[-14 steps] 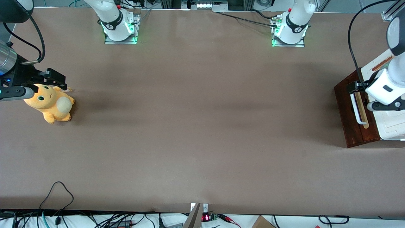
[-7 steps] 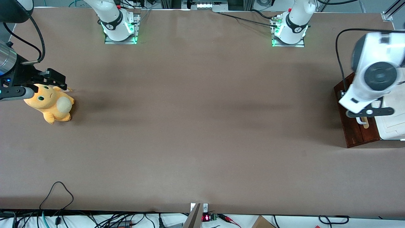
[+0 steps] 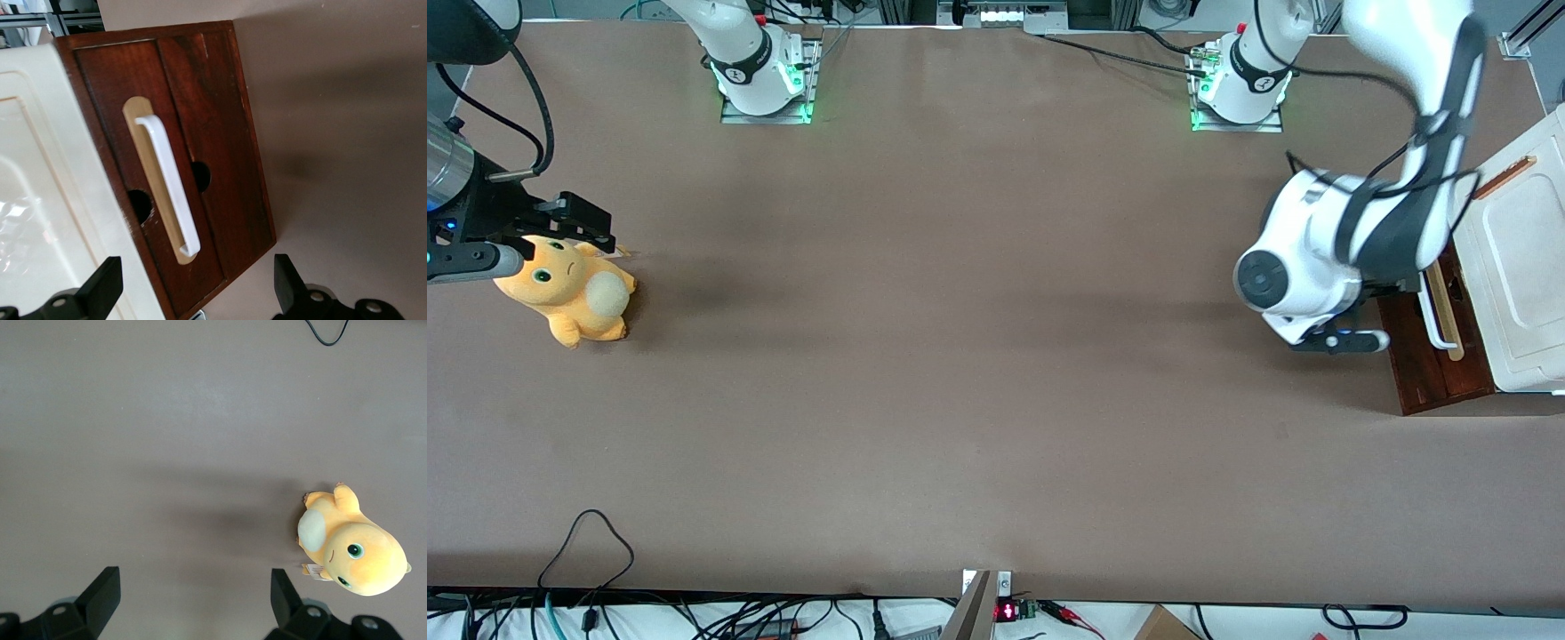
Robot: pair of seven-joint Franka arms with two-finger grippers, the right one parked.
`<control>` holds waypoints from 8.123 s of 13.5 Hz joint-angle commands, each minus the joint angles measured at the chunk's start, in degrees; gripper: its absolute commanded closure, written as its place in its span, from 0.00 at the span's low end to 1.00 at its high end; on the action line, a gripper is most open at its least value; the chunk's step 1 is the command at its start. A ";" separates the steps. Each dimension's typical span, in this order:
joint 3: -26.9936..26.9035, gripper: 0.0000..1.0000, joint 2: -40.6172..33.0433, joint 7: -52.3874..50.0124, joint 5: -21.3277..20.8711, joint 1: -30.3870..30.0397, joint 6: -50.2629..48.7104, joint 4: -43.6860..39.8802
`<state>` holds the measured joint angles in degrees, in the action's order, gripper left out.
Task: Open lower drawer with left arm only
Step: 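Lower the open left gripper toward the white drawer handle, then align the left gripper fingers around the white bar handle, then close the left gripper on the white bar handle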
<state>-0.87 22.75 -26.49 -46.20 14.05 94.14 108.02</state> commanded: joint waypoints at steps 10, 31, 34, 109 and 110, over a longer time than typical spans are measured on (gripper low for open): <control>-0.54 0.00 3.96 -3.55 -15.41 0.10 -2.30 5.62; -0.71 0.00 12.40 -18.25 -24.55 1.15 -9.33 6.50; -1.06 0.00 12.41 -17.98 -24.55 0.98 -9.15 6.41; -1.24 0.74 15.66 -21.76 -30.88 -5.09 -8.36 4.13; -1.24 0.76 15.66 -21.76 -30.88 -5.09 -8.36 4.13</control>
<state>-1.96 38.04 -48.42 -76.66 9.45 85.96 112.83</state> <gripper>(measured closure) 0.727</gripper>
